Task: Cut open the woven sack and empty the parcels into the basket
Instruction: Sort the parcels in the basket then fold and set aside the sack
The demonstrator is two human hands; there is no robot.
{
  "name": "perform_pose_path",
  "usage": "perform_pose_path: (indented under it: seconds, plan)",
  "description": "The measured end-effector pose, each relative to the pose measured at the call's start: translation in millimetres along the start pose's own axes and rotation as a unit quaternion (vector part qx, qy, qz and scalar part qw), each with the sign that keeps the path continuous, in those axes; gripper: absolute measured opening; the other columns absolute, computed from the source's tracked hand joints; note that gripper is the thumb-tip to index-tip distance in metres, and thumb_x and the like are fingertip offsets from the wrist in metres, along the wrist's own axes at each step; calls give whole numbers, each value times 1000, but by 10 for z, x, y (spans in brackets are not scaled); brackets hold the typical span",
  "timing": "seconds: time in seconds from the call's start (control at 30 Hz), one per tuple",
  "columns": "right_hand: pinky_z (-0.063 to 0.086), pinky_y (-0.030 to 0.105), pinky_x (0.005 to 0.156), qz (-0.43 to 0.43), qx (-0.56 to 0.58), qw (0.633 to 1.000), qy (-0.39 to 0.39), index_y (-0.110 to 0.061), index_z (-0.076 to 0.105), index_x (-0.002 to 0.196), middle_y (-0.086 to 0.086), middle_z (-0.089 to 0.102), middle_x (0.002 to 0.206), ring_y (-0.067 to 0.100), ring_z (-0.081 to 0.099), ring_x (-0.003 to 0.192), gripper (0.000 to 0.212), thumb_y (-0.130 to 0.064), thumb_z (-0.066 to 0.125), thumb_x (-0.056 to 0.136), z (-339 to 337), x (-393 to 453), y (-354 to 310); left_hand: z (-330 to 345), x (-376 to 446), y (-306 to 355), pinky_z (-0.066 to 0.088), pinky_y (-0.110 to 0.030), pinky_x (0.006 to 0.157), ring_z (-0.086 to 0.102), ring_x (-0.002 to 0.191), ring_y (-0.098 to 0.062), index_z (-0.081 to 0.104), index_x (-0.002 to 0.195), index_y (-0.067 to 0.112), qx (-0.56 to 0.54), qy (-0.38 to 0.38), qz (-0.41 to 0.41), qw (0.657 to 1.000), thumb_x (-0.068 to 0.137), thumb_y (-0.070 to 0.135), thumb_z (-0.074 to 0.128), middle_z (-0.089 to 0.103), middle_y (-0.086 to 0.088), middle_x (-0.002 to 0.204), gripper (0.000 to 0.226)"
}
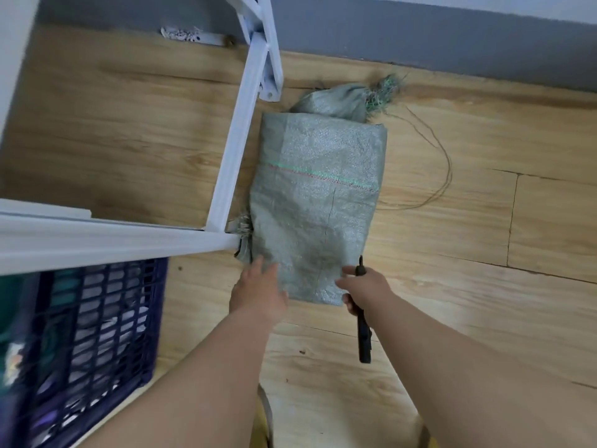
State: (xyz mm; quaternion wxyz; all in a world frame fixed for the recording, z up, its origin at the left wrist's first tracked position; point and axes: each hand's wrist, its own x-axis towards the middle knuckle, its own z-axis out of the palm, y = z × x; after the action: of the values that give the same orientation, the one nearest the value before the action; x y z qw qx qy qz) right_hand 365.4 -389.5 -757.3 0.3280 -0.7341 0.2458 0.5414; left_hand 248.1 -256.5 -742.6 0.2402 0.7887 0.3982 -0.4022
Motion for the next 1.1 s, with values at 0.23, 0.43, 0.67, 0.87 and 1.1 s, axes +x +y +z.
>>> perform_pose_path:
  seconds: [0.23,0.43,0.67,0.87,1.1]
  plan:
    - [41,30,52,-6,29,1000,5,-11,53,115,11,58,78,18,50,53,39,-12,71,80,-169,-917,-94,-268,-925,349,36,-33,107,32,138,-14,35,146,26,-181,54,46,981,97,27,49,28,9,153,50]
    - [47,39,69,-49,75,995,-35,-8,56,89,15,56,87,24,53,69,6,-7,62,86,-458,-2184,-383,-880,-2258,611,43,-30,96,54,119,-14,47,136,25,-423,-79,44,902,95,45,51,53,6,135,46]
    - [47,27,63,-139,173,969,-109,-9,51,94,9,54,77,16,52,65,7,-3,55,94,-549,-3661,-719,-1657,-3520,581,46,-23,65,63,74,-17,53,111,14,-540,-153,36,827,100,23,47,65,-4,90,15]
    - [48,36,87,-181,86,975,-97,-19,58,91,4,68,94,19,61,88,3,-19,57,93,-645,-4616,-944,-2203,-4257,473,39,-28,56,49,64,-21,58,107,9,-551,-110,76,823,100,23,45,57,-6,79,21]
    - [47,44,95,-228,74,968,-76,-16,61,86,5,69,93,25,61,89,7,-20,59,92,-634,-5533,-1139,-2739,-4896,368,37,-23,49,52,55,-14,53,114,10,-408,-22,150,900,97,17,30,61,2,81,29]
